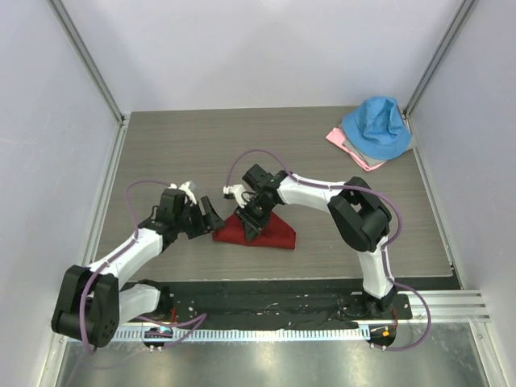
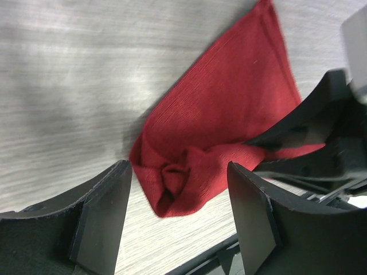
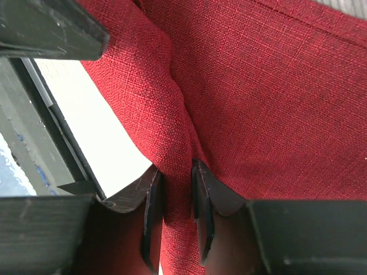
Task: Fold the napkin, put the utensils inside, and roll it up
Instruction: Roll the napkin with the utensil
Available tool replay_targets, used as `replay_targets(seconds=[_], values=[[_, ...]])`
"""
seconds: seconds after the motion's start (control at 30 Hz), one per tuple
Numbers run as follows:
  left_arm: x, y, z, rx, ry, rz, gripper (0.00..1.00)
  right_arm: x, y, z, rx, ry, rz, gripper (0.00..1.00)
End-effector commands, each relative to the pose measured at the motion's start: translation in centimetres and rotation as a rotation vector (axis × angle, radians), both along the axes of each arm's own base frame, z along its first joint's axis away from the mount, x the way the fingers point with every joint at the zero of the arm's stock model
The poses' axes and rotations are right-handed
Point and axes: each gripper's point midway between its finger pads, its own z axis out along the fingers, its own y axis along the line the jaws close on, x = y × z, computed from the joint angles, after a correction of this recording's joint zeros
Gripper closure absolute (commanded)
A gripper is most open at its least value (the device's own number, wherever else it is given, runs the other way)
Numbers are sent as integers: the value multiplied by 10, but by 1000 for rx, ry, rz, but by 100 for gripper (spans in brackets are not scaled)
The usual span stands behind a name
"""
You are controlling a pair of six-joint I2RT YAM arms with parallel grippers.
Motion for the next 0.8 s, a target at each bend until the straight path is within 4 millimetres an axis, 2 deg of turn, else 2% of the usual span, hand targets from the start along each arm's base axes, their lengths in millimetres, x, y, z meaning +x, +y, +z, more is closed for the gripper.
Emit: replay_targets(seconds=[0.0, 0.37, 0.47, 0.53, 0.63, 0.67, 0.73, 0.77], values=[[-3, 1, 1, -17, -24, 15, 30, -2, 1, 7, -18, 36, 21, 71], [-7, 1, -16, -41, 8, 49, 34, 1, 3, 4, -24, 41, 24, 71], [-6, 0, -19, -50, 13, 59, 44, 1, 3, 3, -24, 39, 27, 70], [-6, 0, -21, -52, 20, 64, 55, 1, 3, 4, -24, 32, 26, 70], [-8, 1, -23, -51, 26, 68, 66, 5, 4, 8, -19, 7, 17, 62], [-9, 2, -24, -49, 29, 72, 72, 9, 6, 15, -4, -20, 13, 55], [-10, 2, -25, -48, 34, 75, 77, 16, 6, 21, -1, -60, -8, 50], [-10, 2, -24, -51, 33, 71, 79, 21, 8, 31, 21, -95, -16, 47]])
